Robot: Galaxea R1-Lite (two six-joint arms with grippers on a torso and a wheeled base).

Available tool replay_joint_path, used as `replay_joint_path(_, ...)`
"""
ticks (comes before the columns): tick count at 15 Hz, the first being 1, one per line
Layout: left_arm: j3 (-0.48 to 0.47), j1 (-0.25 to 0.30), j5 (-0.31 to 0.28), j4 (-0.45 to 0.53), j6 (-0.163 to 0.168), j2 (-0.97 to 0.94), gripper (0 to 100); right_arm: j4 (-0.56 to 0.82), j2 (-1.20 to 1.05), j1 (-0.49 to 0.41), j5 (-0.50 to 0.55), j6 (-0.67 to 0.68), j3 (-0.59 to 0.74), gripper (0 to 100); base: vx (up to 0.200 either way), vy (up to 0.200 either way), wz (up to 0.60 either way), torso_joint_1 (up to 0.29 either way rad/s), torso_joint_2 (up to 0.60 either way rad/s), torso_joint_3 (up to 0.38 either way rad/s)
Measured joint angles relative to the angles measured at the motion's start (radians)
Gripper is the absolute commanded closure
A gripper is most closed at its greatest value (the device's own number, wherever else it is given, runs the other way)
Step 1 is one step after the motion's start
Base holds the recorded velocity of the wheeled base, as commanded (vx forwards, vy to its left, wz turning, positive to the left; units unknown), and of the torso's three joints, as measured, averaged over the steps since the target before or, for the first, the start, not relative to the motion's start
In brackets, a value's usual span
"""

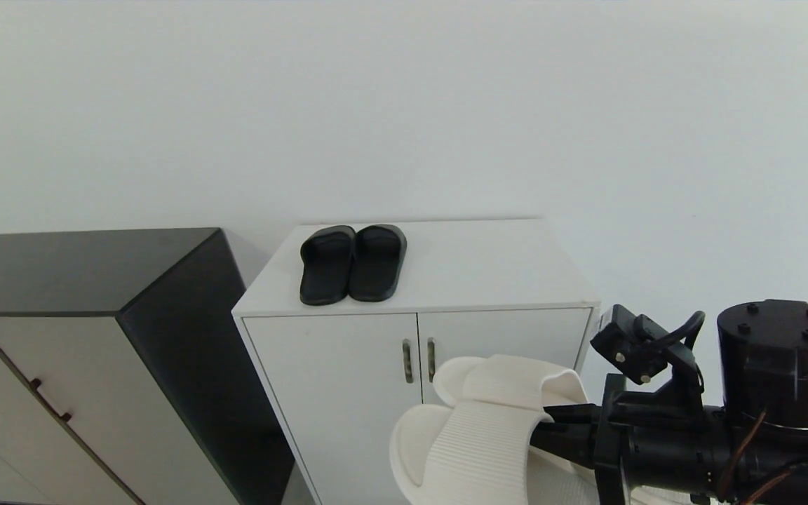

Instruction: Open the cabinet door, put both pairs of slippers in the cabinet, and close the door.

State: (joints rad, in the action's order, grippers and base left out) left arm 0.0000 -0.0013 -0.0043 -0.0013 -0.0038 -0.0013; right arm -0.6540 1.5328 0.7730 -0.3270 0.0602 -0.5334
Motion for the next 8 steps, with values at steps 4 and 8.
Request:
replay_joint_path(4, 0.0, -0.001, -0.003, 0.001, 0.0, 0.0, 0, -0.008, 0.006, 0.001, -0.013, 0.0, 0.004, 100, 0.0, 0.0, 0.0, -0.233, 0.55, 0.31)
replay_joint_path(8, 0.0, 0.0, -0.003, 0.001, -0.001, 0.0, 0, -0.032, 0.011, 0.003, -0.013, 0.0, 0.011, 100, 0.0, 0.0, 0.0, -0.217, 0.52, 0.314)
